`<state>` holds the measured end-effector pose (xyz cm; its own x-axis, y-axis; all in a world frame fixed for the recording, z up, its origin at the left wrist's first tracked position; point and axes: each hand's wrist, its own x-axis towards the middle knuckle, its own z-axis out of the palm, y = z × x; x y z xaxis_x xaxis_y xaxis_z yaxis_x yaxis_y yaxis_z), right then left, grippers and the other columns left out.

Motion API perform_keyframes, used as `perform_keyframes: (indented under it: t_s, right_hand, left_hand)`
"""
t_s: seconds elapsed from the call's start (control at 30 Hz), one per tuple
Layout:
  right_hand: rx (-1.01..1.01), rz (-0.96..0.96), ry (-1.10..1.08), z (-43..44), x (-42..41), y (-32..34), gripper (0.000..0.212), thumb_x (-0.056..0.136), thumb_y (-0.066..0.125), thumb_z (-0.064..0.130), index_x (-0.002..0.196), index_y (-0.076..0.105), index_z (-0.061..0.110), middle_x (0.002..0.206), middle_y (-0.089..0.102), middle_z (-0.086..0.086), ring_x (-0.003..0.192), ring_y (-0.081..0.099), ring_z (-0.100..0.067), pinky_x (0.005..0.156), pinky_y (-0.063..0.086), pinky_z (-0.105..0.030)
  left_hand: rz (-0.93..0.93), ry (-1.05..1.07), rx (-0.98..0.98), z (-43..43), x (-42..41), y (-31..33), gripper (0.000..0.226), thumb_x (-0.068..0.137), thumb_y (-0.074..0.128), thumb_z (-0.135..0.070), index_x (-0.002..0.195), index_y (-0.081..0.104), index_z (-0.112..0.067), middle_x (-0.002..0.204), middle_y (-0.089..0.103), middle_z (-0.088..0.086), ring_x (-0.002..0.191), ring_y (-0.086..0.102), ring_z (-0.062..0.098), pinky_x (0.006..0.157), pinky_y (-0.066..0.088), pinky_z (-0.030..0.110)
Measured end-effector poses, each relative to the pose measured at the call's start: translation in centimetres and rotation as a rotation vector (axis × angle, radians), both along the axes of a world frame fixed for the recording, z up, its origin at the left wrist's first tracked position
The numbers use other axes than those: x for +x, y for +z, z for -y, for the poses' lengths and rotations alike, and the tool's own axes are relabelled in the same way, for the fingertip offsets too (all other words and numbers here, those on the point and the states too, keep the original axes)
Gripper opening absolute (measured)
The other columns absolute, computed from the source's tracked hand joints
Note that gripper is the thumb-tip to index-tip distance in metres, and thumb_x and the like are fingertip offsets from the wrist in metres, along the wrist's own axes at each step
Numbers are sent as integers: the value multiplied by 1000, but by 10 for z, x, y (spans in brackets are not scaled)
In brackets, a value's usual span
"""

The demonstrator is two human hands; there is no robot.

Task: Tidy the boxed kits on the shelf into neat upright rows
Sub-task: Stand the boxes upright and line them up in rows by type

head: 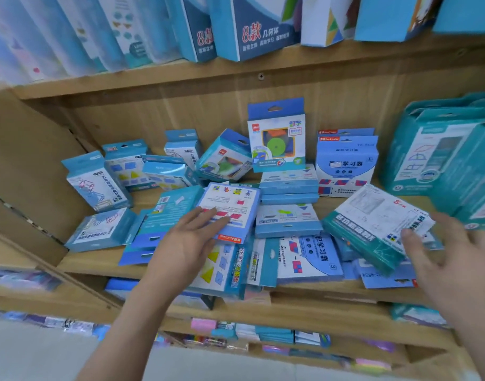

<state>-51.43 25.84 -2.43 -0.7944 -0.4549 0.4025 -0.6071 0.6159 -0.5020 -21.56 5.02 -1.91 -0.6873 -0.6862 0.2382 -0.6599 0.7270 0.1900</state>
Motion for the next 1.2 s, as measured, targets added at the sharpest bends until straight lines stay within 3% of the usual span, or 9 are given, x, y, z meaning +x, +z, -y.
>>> perform_keyframes:
  t_s: [0.2,0.37,0.5,0.6,0.73,0.8,0.93,1.03,1.2]
  right_hand:
    - [-114,203,464,26,70,22,29,84,66,28,112,66,23,90,51,7,87,52,-14,78,42,-32]
    - [14,319,762,60,117,17,65,83,65,40,137,30,51,128,33,27,126,31,4,106,34,-28]
    - [-28,267,894,87,134,40,86,80,67,48,141,8,56,144,11,35,134,2,16,110,13,-21]
    - [-53,291,948,106,140,52,79,78,71,43,137,21,57,131,24,41,119,18,28,95,25,-7]
    - [-253,577,803,118,130,47,38,74,78,23,98,54,40,100,62,20,82,61,4,61,47,-11]
    - [-323,708,753,121,126,39,30,77,75,14,94,56,29,93,66,12,65,66,-2,49,46,-15]
    - [-474,943,585,131,114,26,20,82,69,23,96,54,19,105,68,-4,73,72,-16,72,59,-39]
    - [-573,1082,521,140,116,25,18,87,64,15,96,49,19,101,69,-12,71,72,-25,60,59,-25]
    - [-558,1212,498,150,127,22,29,87,64,15,109,46,10,95,70,-17,70,72,-29,58,59,-26]
  left_hand:
    - [-338,108,-237,12,5,35,36,89,42,-16,117,66,-13,104,71,8,89,68,28,72,51,31]
    - [-621,212,-149,10,35,58,23,94,44,-24,89,64,-13,61,55,-3,54,43,14,51,36,30]
    - [-608,137,-103,8,52,71,21,93,46,-27,81,57,-13,58,48,1,61,42,16,51,31,23]
    - [-669,75,95,6,48,65,29,89,47,-39,85,64,-15,69,60,2,64,51,15,56,40,24]
    - [-881,78,504,3,43,46,15,91,58,-38,102,69,-36,97,72,-3,92,68,20,76,55,48]
    - [-957,133,504,7,51,41,20,90,58,-27,107,66,-35,102,72,-7,98,67,14,79,55,42]
    - [-442,153,421,32,84,18,51,84,67,-9,127,54,-36,135,47,-24,127,39,-5,105,34,20]
    - [-18,94,353,54,89,-11,69,85,67,-22,142,33,-41,153,21,-13,143,14,11,115,14,27]
    - [-267,156,76,75,88,6,36,91,52,-19,125,61,-28,117,68,-3,108,61,20,88,44,23]
